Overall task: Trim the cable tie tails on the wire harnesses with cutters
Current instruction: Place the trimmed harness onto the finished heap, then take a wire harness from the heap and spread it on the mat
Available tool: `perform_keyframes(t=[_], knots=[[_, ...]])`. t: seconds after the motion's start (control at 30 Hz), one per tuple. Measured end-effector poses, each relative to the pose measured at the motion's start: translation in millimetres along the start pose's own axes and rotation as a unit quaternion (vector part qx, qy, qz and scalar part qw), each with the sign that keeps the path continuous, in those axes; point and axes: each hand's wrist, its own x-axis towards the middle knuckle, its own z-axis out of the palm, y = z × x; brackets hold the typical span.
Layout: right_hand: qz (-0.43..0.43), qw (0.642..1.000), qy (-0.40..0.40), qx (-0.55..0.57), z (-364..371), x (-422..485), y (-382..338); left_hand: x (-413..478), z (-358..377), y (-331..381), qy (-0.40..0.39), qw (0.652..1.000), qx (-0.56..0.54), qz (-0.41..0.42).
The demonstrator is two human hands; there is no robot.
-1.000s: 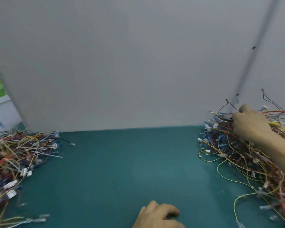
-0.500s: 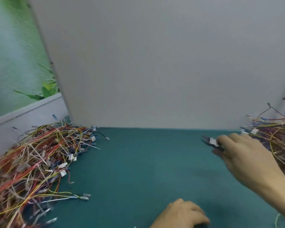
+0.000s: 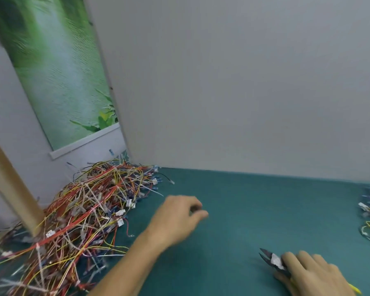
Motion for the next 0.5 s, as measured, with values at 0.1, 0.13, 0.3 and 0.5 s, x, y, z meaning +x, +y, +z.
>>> perform_keyframes(t=[0.1, 0.13, 0.3, 0.5], knots=[[0.006, 1.0, 0.023, 0.003, 2, 1, -1, 27, -22, -30, 0.108, 0.99, 0.067, -0.057], [0.008, 1.0, 0.029, 0.004, 1, 2, -2, 35, -30, -40, 0.145, 0.982, 0.094, -0.073], [0.004, 0.999, 0.043, 0.006, -2, 6, -6, 63, -74, -89, 0.212, 0.918, 0.255, -0.218], [-0.004, 0.999, 0.039, -0.01, -2, 8, -6, 61, -98, -135, 0.127, 0.897, 0.24, -0.348]])
